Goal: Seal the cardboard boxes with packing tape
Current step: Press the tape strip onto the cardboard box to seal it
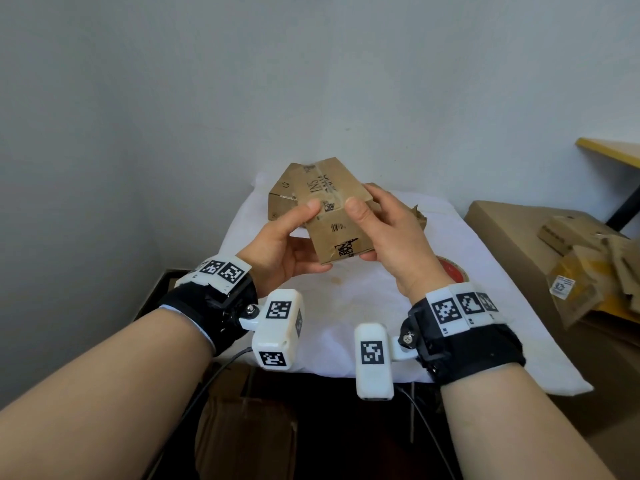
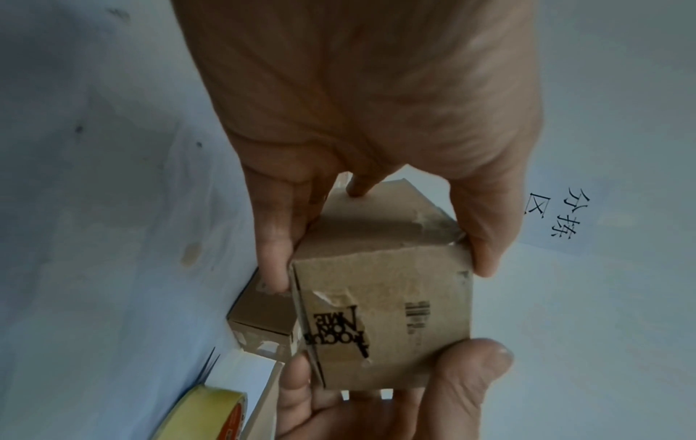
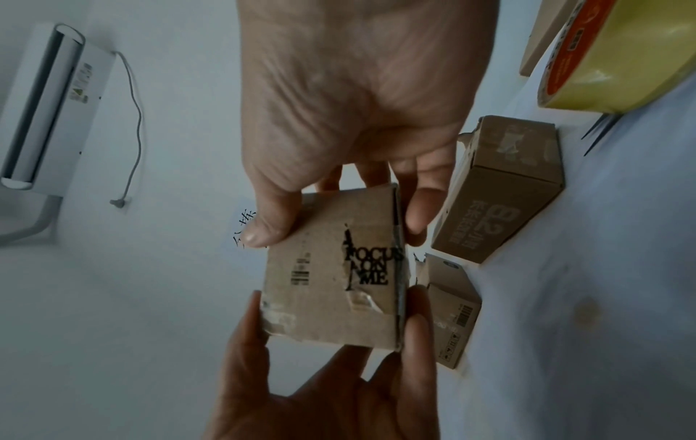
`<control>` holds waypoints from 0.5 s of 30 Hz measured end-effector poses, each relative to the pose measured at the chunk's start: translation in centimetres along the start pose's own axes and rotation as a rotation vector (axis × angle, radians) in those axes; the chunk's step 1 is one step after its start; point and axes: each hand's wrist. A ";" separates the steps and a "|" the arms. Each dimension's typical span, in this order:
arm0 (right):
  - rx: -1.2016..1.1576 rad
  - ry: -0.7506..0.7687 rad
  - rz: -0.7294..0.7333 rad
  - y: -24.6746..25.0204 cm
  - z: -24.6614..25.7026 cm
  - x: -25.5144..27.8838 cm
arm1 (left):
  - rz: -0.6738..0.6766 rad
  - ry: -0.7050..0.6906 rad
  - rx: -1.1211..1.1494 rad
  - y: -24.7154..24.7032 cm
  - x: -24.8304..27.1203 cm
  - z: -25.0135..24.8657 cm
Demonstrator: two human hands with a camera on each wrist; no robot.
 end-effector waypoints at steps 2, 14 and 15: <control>0.016 0.015 0.000 0.0 0.0 0.0 | -0.001 -0.017 -0.037 -0.1 0.1 0.1; -0.146 -0.043 0.074 0.2 -1.0 0.3 | -0.008 -0.203 -0.210 -0.4 0.1 0.4; -0.154 -0.048 0.075 0.2 -1.0 0.2 | -0.006 -0.215 -0.223 -0.4 0.1 0.4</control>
Point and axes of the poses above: each hand's wrist, its own x-axis away from the middle knuckle, its own y-axis out of the back of the hand, z = x × y, and after that the axes turned 1 degree about y, right-handed
